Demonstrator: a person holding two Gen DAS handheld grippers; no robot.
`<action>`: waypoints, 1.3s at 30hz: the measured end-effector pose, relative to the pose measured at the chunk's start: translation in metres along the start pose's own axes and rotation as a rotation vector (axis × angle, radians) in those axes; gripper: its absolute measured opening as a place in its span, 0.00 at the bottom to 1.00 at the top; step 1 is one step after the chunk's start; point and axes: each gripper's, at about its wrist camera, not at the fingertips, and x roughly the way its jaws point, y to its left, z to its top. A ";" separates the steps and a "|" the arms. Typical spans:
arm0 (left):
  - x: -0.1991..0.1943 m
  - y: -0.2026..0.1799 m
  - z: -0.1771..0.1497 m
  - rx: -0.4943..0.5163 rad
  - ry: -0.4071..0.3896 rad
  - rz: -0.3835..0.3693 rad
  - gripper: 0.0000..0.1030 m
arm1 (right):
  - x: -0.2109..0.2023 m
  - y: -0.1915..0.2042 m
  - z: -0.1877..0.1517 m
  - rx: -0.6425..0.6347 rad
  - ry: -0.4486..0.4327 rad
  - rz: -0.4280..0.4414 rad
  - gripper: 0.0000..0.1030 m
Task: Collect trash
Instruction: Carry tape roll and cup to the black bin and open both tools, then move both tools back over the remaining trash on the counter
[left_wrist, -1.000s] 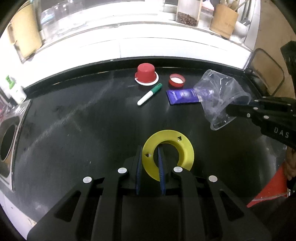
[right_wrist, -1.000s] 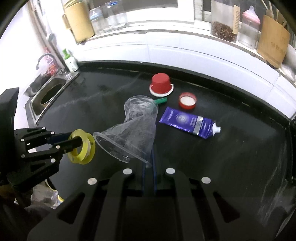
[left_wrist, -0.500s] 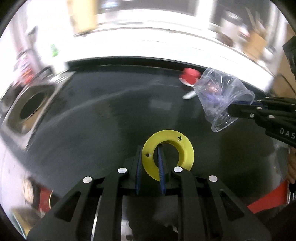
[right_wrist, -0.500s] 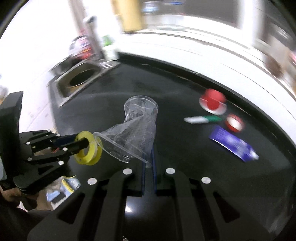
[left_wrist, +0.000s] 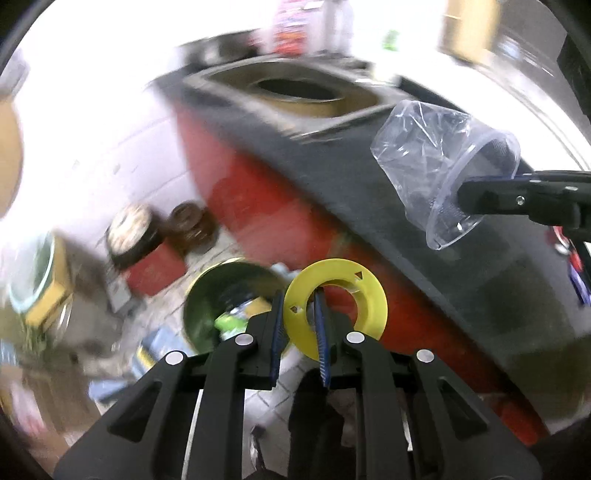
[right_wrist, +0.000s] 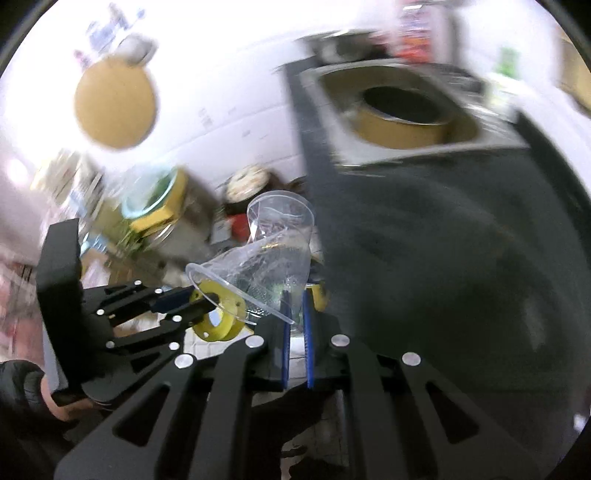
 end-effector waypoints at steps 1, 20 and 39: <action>0.006 0.015 -0.003 -0.031 0.008 0.011 0.15 | 0.020 0.011 0.011 -0.031 0.028 0.015 0.07; 0.135 0.134 -0.021 -0.262 0.118 0.049 0.74 | 0.236 0.056 0.081 -0.163 0.349 0.014 0.42; 0.055 0.100 -0.001 -0.152 0.029 0.062 0.85 | 0.103 0.047 0.083 -0.072 0.115 0.110 0.84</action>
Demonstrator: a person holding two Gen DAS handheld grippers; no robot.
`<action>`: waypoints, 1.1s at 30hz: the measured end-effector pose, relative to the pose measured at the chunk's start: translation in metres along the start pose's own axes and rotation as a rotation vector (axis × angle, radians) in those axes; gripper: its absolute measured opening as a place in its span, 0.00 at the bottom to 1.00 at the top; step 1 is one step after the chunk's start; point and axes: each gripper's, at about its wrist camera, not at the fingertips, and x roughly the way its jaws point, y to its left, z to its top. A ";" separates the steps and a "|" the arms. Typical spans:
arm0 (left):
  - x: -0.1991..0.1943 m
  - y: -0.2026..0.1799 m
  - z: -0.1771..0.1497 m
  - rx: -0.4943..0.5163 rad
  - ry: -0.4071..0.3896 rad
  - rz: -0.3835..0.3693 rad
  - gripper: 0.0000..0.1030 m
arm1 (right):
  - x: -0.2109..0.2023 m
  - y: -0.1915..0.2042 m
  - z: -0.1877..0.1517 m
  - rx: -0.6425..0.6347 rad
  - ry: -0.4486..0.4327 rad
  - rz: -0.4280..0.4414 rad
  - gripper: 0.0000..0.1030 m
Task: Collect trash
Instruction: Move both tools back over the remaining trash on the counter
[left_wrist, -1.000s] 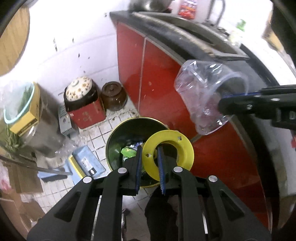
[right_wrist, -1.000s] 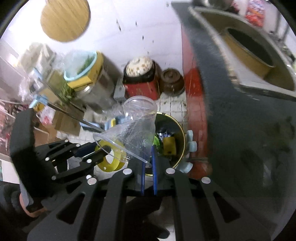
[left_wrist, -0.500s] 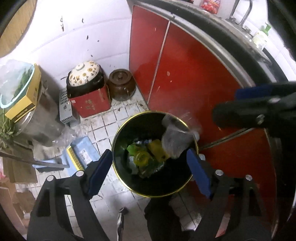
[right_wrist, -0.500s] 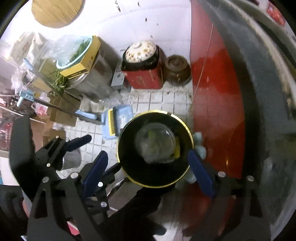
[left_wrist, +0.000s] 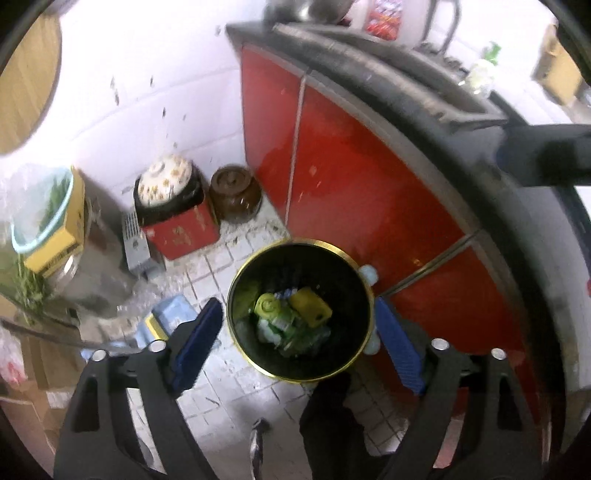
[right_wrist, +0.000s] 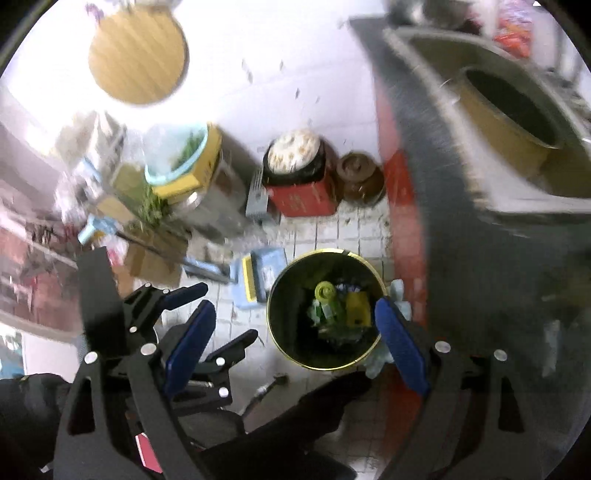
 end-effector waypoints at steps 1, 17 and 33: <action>-0.010 -0.009 0.004 0.016 -0.018 -0.008 0.87 | -0.024 -0.005 -0.008 0.021 -0.035 -0.004 0.85; -0.121 -0.352 0.020 0.714 -0.201 -0.501 0.93 | -0.333 -0.128 -0.297 0.635 -0.481 -0.585 0.91; -0.171 -0.508 -0.079 1.128 -0.209 -0.717 0.93 | -0.398 -0.147 -0.501 1.032 -0.555 -0.808 0.91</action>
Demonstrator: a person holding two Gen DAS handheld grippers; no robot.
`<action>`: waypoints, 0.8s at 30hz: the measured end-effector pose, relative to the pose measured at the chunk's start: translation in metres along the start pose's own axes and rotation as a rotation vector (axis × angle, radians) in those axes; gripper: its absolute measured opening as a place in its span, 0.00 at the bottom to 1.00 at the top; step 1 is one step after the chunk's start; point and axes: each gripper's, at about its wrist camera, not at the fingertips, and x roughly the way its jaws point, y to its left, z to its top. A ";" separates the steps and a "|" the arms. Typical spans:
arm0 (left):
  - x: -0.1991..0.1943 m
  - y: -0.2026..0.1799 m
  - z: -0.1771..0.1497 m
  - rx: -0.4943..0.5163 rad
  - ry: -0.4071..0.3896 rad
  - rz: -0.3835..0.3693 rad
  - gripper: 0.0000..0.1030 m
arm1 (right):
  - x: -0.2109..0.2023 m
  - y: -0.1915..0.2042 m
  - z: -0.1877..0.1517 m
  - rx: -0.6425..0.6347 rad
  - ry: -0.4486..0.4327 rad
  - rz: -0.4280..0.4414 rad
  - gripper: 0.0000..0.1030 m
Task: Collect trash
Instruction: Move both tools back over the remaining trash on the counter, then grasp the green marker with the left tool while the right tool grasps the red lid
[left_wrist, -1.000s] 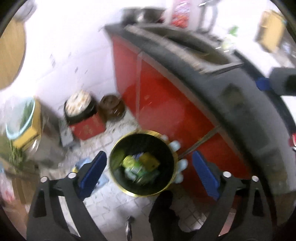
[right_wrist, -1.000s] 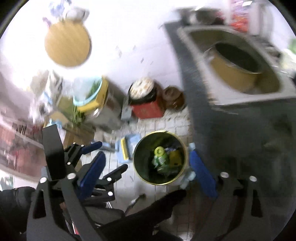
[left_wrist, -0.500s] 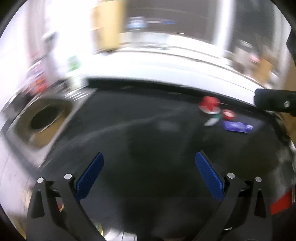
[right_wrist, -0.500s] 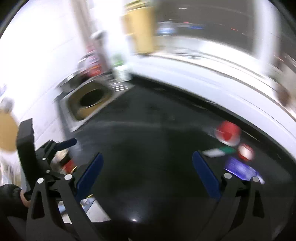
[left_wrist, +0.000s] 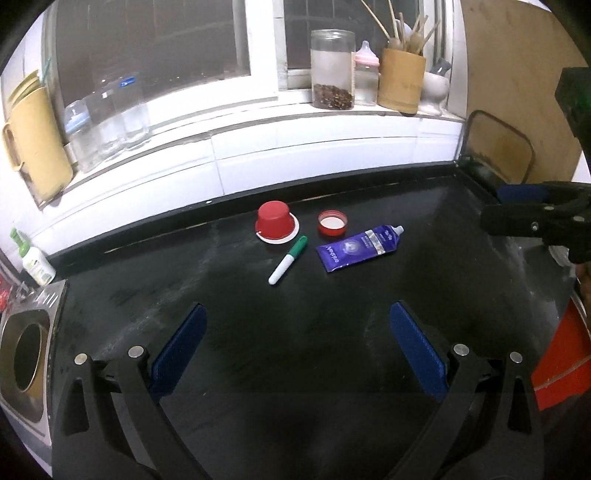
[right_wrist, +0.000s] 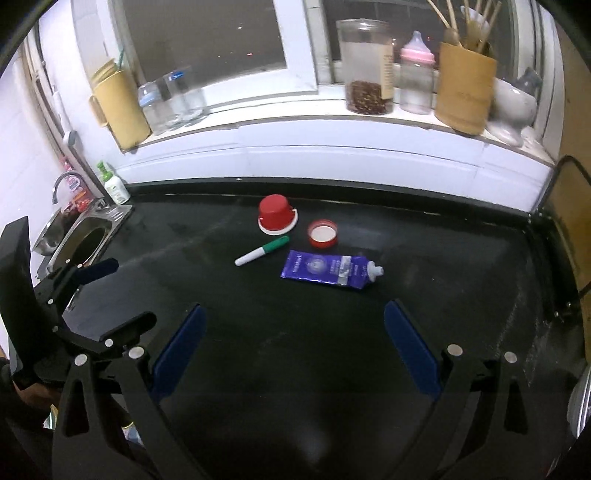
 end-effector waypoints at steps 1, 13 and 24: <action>0.002 0.001 0.001 -0.002 0.003 -0.003 0.93 | 0.002 -0.003 0.001 0.002 0.002 0.000 0.91; 0.057 0.017 0.011 -0.008 0.069 0.008 0.93 | 0.045 -0.012 0.020 -0.033 0.056 0.006 0.91; 0.163 0.037 0.014 0.024 0.178 -0.014 0.93 | 0.158 -0.025 0.042 -0.087 0.166 -0.014 0.91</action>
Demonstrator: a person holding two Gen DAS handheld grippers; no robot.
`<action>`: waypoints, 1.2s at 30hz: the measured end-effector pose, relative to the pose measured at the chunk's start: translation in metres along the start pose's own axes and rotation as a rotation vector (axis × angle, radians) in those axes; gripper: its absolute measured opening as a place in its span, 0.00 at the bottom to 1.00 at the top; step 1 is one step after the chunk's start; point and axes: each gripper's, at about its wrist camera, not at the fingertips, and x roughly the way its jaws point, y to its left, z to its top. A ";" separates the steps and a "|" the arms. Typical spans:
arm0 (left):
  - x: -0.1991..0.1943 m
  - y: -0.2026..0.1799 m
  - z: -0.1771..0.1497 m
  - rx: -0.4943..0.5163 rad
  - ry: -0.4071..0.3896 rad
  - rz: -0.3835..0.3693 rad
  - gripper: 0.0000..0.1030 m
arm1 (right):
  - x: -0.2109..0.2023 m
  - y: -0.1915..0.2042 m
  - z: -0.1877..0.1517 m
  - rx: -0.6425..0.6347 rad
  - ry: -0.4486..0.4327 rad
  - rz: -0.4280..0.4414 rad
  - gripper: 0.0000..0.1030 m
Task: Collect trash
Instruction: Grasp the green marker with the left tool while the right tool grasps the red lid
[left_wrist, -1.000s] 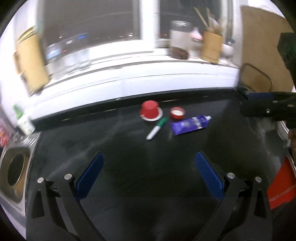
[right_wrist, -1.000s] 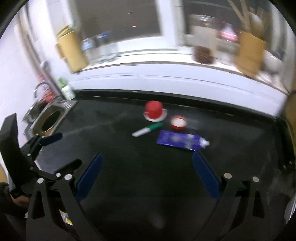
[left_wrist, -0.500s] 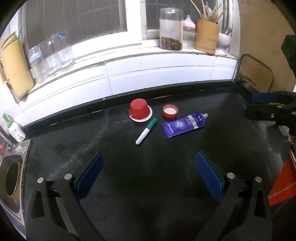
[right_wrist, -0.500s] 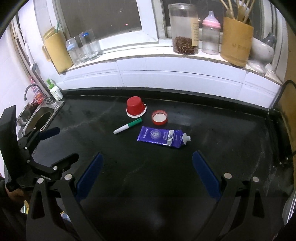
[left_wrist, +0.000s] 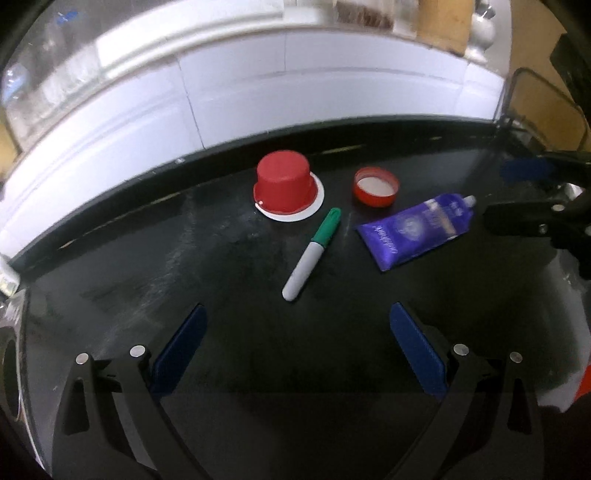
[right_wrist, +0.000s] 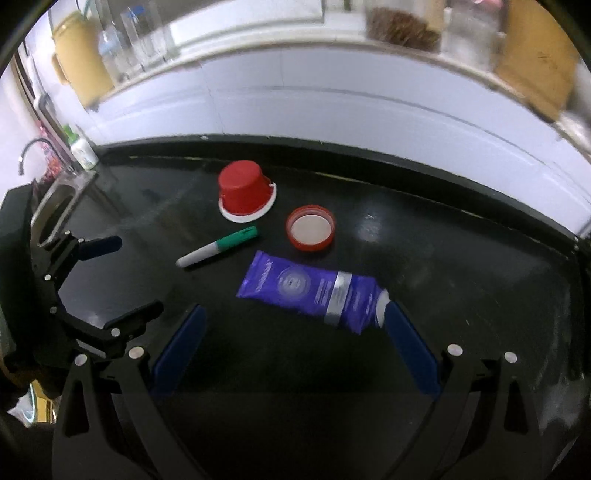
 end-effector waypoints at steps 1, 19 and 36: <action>0.008 0.002 0.003 0.000 0.008 -0.007 0.93 | 0.008 -0.001 0.003 -0.001 0.007 0.000 0.91; 0.078 0.001 0.032 0.058 -0.005 -0.074 0.80 | 0.120 -0.013 0.053 -0.094 0.087 -0.038 0.74; 0.032 -0.007 0.038 0.034 -0.012 -0.028 0.12 | 0.069 -0.001 0.050 -0.084 0.011 -0.024 0.48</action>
